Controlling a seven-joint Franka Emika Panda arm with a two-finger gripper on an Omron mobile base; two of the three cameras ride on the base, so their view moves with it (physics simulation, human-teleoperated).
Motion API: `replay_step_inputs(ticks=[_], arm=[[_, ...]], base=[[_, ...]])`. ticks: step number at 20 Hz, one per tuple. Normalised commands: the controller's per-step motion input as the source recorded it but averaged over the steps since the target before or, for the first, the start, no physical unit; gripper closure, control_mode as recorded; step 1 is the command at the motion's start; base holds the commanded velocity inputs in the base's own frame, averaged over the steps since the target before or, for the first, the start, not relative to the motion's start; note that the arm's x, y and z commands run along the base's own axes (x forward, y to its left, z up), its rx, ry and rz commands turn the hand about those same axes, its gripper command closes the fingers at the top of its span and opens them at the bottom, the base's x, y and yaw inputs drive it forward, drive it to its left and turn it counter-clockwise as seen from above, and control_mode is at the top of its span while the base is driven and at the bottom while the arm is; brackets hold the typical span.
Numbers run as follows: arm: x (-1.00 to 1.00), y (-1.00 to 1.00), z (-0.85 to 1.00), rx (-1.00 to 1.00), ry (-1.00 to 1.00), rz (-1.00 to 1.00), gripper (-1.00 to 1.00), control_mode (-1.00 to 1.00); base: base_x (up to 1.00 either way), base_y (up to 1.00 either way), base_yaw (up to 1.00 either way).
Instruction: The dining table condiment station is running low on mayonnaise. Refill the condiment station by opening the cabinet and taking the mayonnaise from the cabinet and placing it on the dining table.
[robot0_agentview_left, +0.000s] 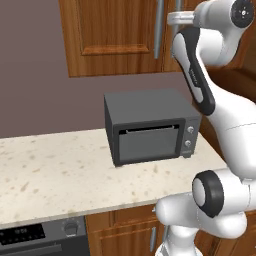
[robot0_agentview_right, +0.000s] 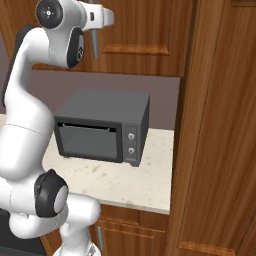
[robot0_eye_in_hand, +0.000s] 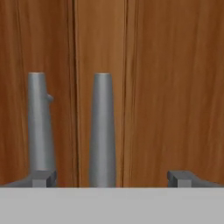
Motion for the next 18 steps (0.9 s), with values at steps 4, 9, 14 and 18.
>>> replay_step_inputs(ticks=[4,9,14,18], arm=[[0.19,0.00,-0.17,0.00,0.00,0.00,-1.00,-1.00],[0.01,0.00,0.00,0.00,0.00,0.02,-1.00,-1.00],[0.23,0.11,0.00,0.00,0.00,0.00,-1.00,-1.00],[0.34,0.07,0.00,0.00,0.00,0.00,-1.00,-1.00]], base=[[0.00,0.00,0.00],[0.00,0.00,0.00],[0.00,0.00,0.00],[0.00,0.00,0.00]])
